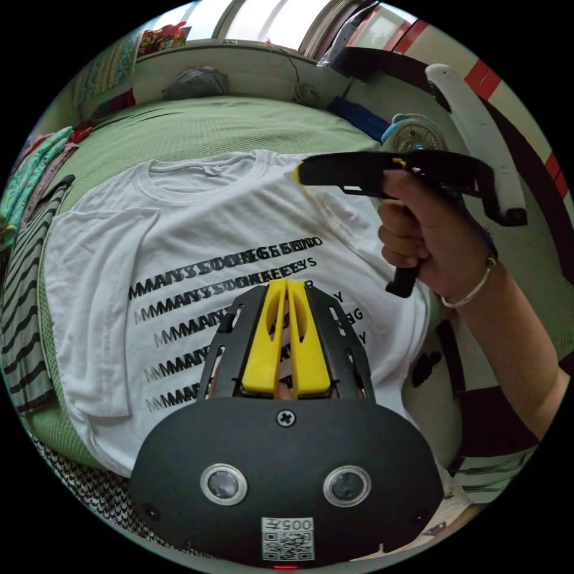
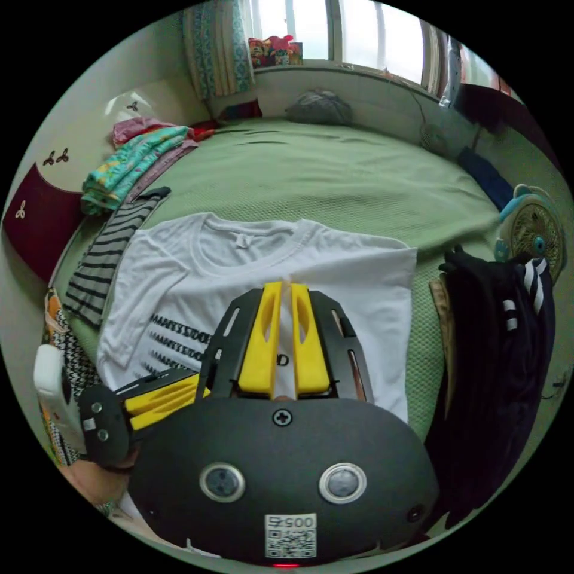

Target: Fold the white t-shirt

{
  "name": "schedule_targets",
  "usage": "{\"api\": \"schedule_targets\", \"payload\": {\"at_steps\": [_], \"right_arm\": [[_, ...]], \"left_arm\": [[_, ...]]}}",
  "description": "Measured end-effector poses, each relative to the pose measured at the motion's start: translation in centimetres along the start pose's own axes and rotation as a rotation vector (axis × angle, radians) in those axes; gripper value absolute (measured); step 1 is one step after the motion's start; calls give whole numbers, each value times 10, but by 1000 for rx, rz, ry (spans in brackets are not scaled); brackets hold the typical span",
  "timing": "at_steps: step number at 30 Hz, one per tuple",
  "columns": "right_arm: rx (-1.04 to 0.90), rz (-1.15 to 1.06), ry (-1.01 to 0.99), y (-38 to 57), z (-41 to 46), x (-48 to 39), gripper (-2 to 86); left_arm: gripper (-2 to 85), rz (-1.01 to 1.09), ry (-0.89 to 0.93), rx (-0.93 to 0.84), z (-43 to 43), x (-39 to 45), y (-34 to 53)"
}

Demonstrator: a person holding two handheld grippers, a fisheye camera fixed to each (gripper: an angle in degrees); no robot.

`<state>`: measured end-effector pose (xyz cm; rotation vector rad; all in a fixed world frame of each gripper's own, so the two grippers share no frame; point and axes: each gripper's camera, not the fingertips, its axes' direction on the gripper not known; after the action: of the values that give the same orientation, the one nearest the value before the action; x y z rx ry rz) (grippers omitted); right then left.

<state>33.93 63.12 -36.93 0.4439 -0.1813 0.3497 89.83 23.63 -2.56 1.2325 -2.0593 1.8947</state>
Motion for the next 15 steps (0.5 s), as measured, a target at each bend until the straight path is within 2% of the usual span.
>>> {"api": "schedule_targets", "payload": {"at_steps": [5,8,11,15], "right_arm": [[63,-12,0,38,-45,2,43],[105,-30,59,75,-71,11,52],[49,-14,133,110,-79,25,60],[-6,60,125,151,-85,45,81]], "left_arm": [[-7,-51,-96,150,-61,-9,16],[-7,-164,-89,158,-99,-31,38],[-6,-275,-128,155,-136,-59,65],[-3,-335,-185,130,-169,-90,91]]}}
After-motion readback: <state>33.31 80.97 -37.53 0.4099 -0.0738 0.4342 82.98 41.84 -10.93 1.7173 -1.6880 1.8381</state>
